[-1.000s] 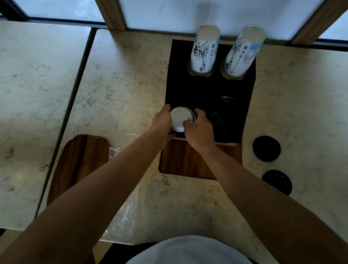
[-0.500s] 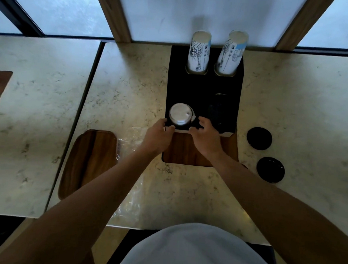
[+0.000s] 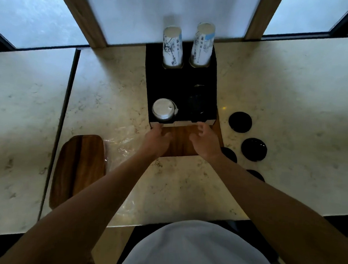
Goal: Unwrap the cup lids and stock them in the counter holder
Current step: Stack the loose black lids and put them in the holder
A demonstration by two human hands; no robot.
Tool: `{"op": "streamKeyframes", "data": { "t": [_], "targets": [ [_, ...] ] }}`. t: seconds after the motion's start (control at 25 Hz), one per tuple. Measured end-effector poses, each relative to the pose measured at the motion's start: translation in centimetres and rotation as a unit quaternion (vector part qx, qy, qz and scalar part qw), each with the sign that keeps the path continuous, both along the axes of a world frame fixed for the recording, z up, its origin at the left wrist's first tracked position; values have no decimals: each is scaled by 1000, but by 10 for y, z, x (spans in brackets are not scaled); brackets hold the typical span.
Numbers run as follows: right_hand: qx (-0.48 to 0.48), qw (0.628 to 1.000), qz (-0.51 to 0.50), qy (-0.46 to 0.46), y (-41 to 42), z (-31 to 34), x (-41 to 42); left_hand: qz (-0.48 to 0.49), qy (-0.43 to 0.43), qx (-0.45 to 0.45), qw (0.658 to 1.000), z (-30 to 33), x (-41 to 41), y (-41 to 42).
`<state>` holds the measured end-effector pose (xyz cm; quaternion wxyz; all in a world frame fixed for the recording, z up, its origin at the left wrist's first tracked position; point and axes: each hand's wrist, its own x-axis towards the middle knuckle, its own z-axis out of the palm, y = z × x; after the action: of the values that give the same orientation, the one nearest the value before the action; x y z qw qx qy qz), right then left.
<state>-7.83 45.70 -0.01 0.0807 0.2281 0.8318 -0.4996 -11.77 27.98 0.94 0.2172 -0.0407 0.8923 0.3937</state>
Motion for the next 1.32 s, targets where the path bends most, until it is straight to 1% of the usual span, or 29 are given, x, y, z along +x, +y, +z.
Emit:
{"op": "streamKeyframes", "data": {
  "t": [0.12,0.24,0.28,0.4,0.48,0.56,0.68,0.84,0.96,1.12,1.32],
  "targets": [
    [18,999,-45,-5,24,-2,18,-51,-15,0,999,-6,0,27],
    [31,996,-76,-26,53,-3,34,-140,-5,-44,989,-10,4,60],
    [39,995,-87,-35,63,-4,40,-150,-7,-43,988,-13,7,71],
    [70,989,-120,-51,88,-8,55,-111,-92,10,990,-15,14,99],
    [85,986,-130,-59,99,-12,65,-97,-137,29,985,-19,18,112],
    [94,985,-127,-75,106,-17,74,-100,-142,29,984,-24,23,121],
    [104,986,-89,-98,110,-26,84,-113,-136,19,984,-29,33,133],
    [101,984,-69,-133,109,-37,89,-102,-174,15,979,-35,36,145],
    [94,984,-81,-131,109,-40,87,-61,-200,26,977,-37,33,150],
    [96,984,-86,-126,110,-42,86,-54,-204,24,977,-39,34,153],
    [85,984,-98,-121,107,-39,84,-20,-229,50,972,-38,34,159]
  ]
}}
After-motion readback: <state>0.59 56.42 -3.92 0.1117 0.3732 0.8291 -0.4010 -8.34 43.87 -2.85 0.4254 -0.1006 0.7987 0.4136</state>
